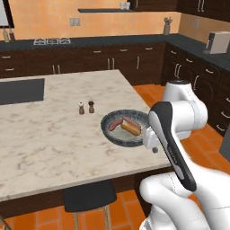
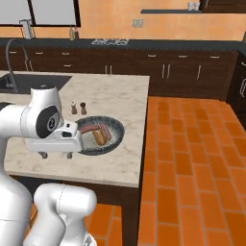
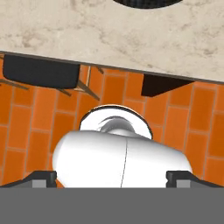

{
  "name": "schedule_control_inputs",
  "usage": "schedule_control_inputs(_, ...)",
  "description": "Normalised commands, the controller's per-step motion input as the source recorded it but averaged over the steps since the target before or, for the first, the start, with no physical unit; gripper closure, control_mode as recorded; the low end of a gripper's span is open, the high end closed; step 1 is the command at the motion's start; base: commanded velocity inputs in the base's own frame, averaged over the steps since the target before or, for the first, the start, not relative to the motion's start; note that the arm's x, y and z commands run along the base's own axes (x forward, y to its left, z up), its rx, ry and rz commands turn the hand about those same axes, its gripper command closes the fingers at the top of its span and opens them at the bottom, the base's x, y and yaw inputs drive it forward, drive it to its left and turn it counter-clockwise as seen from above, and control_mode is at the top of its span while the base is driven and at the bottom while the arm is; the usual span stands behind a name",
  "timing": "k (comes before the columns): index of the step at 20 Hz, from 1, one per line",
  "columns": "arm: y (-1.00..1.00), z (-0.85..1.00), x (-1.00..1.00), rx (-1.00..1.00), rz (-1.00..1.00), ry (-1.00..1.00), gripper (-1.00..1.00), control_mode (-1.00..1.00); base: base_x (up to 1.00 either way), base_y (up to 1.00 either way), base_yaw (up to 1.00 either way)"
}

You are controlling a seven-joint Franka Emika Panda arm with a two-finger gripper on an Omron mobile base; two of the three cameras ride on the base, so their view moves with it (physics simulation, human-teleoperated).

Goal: Place one bun and one sausage from the bowl on each plate.

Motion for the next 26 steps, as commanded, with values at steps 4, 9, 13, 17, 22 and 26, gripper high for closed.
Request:
schedule_control_inputs(4, 0.00, 0.00, 0.00, 0.00, 0.00, 0.00, -1.00, 1.00, 0.12, 0.00, -0.04)
schedule_control_inputs(9, 0.09, 0.01, 0.32, -0.02, 0.00, 0.06, -1.00, -1.00, 0.00, 0.00, 0.00)
schedule_control_inputs(13, 0.16, 0.17, 1.00, -0.01, 0.06, 0.08, -1.00, -1.00, 0.00, 0.00, 0.00)
schedule_control_inputs(17, 0.02, 0.77, 1.00, -0.04, 0.00, 0.10, -1.00, -1.00, 0.00, 0.00, 0.00)
schedule_control_inputs(22, -0.01, -0.31, 1.00, 0.00, 0.00, 0.00, -1.00, -1.00, 0.00, 0.00, 0.00)
schedule_control_inputs(26, 0.00, -1.00, 1.00, 0.00, 0.00, 0.00, -1.00, -1.00, 0.00, 0.00, 0.00)
